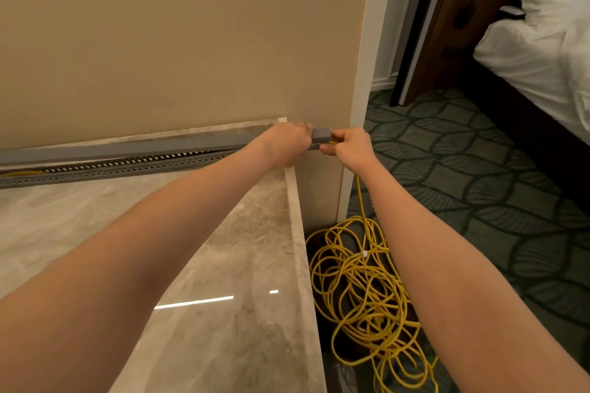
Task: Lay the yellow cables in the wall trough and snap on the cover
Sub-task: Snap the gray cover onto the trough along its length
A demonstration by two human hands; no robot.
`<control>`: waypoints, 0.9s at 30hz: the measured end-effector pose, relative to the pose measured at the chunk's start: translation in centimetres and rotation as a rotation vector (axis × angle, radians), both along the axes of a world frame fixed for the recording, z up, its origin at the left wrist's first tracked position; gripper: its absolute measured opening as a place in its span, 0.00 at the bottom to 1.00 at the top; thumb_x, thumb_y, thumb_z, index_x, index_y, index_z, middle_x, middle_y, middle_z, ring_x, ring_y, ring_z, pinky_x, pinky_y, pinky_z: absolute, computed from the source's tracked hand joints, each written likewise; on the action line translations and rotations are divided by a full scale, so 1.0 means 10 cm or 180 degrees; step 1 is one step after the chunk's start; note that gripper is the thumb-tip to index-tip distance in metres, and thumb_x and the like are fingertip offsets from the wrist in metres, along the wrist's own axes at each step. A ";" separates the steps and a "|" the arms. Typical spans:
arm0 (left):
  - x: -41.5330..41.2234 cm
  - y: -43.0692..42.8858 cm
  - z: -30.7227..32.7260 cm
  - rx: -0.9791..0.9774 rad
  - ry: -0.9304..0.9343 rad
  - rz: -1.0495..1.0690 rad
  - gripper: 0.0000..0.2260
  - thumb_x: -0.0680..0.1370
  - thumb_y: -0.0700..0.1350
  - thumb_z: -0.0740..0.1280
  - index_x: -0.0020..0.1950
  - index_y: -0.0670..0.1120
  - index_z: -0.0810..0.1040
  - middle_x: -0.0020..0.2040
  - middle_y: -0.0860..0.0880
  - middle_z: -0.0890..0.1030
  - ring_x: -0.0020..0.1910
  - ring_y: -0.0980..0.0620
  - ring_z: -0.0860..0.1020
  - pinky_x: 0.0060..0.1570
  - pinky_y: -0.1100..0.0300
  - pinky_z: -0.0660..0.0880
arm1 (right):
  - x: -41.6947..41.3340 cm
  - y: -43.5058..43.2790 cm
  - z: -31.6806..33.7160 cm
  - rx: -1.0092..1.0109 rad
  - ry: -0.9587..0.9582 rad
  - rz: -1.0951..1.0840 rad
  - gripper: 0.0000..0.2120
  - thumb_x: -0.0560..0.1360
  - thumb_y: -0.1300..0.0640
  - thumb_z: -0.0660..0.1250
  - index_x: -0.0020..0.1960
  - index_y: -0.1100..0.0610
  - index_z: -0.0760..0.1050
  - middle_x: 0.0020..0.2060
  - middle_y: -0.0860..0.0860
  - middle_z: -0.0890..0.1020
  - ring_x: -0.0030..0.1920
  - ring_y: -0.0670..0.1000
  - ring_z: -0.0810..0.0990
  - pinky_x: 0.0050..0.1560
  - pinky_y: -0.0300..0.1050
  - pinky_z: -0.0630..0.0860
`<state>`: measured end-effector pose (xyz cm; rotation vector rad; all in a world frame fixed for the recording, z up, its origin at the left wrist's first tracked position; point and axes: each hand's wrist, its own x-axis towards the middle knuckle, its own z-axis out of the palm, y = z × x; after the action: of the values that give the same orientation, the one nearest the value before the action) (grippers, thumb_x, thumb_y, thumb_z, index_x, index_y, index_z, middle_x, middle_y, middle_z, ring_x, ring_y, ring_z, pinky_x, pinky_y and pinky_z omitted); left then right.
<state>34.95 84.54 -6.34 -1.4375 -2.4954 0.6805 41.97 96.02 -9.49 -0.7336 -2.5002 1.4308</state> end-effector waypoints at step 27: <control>-0.15 -0.19 -0.14 0.0713 -0.0763 0.0111 0.18 0.82 0.48 0.56 0.68 0.39 0.66 0.64 0.40 0.72 0.62 0.41 0.72 0.59 0.53 0.68 | -0.26 0.05 0.20 -0.1726 -0.0342 -0.0354 0.10 0.78 0.59 0.62 0.53 0.66 0.73 0.46 0.60 0.79 0.34 0.50 0.77 0.33 0.39 0.74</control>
<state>33.41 82.66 -7.73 -1.4704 -2.6760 0.2335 39.40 96.49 -7.48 -1.0393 -2.1013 2.1001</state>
